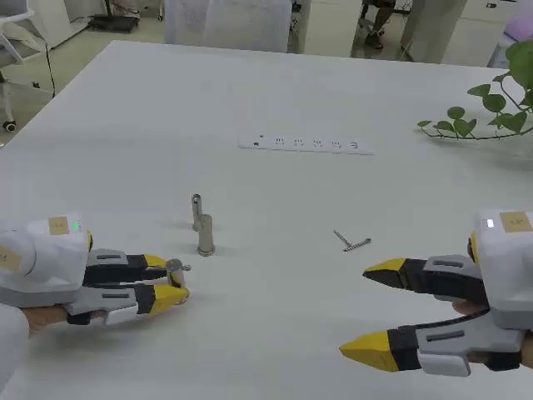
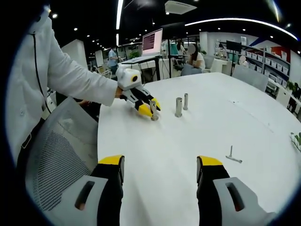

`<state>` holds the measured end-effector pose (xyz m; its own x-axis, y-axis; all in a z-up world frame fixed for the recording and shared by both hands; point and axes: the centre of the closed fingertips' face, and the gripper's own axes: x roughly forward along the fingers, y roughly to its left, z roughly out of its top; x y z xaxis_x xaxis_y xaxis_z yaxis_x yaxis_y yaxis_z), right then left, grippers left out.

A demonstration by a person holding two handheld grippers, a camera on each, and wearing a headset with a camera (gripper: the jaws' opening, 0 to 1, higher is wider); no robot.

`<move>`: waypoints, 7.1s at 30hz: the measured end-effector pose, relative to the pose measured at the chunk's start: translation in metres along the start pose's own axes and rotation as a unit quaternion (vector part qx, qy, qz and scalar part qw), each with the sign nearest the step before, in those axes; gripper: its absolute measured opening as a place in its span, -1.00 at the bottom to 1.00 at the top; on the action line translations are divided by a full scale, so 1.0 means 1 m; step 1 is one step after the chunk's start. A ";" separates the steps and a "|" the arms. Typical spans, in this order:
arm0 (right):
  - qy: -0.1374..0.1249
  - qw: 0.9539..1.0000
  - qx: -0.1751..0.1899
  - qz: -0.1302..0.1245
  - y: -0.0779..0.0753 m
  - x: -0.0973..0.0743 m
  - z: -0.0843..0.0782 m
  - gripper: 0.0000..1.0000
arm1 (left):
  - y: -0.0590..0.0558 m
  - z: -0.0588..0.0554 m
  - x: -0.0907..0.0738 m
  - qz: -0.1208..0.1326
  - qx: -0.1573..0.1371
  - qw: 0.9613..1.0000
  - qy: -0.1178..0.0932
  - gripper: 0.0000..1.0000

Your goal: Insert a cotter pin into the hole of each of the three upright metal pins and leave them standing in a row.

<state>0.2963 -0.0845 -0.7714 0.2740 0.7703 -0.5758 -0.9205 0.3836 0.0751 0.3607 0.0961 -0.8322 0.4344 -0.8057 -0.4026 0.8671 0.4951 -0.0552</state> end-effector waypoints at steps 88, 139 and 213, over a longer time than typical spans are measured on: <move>0.027 0.996 -0.059 0.060 -0.054 0.134 0.065 0.15 | -0.093 0.031 -0.056 -0.003 -0.068 0.994 -0.089 0.31; 0.018 0.992 -0.105 0.061 -0.056 0.203 0.080 -0.76 | -0.080 0.024 -0.082 0.041 -0.075 0.993 -0.079 0.29; 0.007 0.995 -0.086 0.054 0.015 0.099 -0.002 -0.76 | -0.104 0.040 -0.047 -0.004 -0.052 0.996 -0.075 0.29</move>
<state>0.3096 -0.0034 -0.8294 0.1689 0.7944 -0.5834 -0.9785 0.2061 -0.0026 0.2599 0.0696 -0.7710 0.4652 -0.8455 -0.2621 0.8445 0.5126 -0.1548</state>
